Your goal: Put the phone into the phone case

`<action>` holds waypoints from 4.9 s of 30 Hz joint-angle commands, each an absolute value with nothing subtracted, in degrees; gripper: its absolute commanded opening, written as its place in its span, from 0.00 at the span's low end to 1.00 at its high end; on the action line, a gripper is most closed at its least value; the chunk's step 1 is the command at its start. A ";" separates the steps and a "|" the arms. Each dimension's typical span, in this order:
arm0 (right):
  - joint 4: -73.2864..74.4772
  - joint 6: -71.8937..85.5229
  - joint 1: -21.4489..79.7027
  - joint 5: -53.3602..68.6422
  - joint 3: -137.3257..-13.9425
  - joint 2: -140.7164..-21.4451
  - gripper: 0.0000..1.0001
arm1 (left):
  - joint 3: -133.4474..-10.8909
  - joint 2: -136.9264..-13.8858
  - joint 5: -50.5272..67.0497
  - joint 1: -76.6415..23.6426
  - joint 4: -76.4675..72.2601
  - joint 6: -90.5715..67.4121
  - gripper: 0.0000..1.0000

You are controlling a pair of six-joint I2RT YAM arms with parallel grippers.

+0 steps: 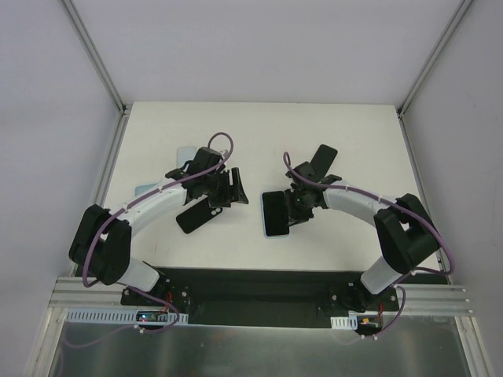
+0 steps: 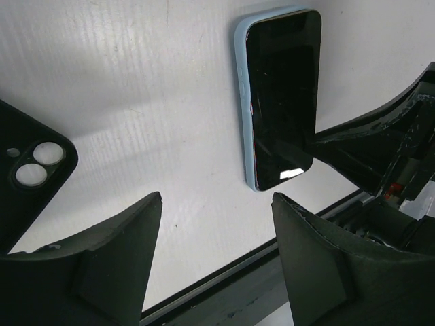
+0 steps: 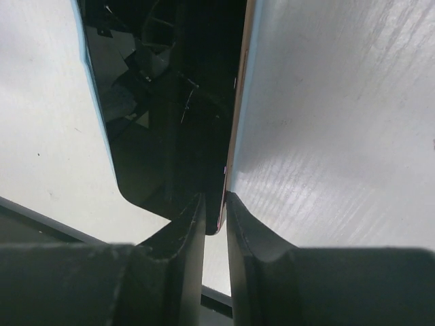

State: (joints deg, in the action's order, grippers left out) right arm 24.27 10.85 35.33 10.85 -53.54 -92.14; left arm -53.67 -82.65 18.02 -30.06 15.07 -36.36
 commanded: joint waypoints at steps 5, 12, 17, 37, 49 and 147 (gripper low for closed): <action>21.53 11.69 35.24 11.51 -52.56 -93.87 0.19 | -56.69 -86.92 18.11 -34.18 11.69 -38.84 0.63; 20.56 13.71 35.68 10.37 -52.38 -94.57 0.19 | -57.74 -92.36 16.70 -37.35 10.28 -40.43 0.58; 20.83 13.72 35.68 10.98 -51.86 -93.08 0.26 | -57.92 -94.74 16.44 -37.71 8.97 -40.96 0.50; 9.85 9.49 24.70 27.50 -44.83 -85.69 0.68 | -60.29 -100.02 15.21 -37.71 2.29 -39.81 0.46; 5.18 9.32 24.87 27.77 -42.45 -86.57 0.74 | -62.14 -105.20 18.72 -37.62 0.09 -41.74 0.45; -7.91 20.48 23.47 48.78 -40.69 -93.69 0.24 | -47.81 -99.76 28.21 -37.62 -15.29 -49.57 0.30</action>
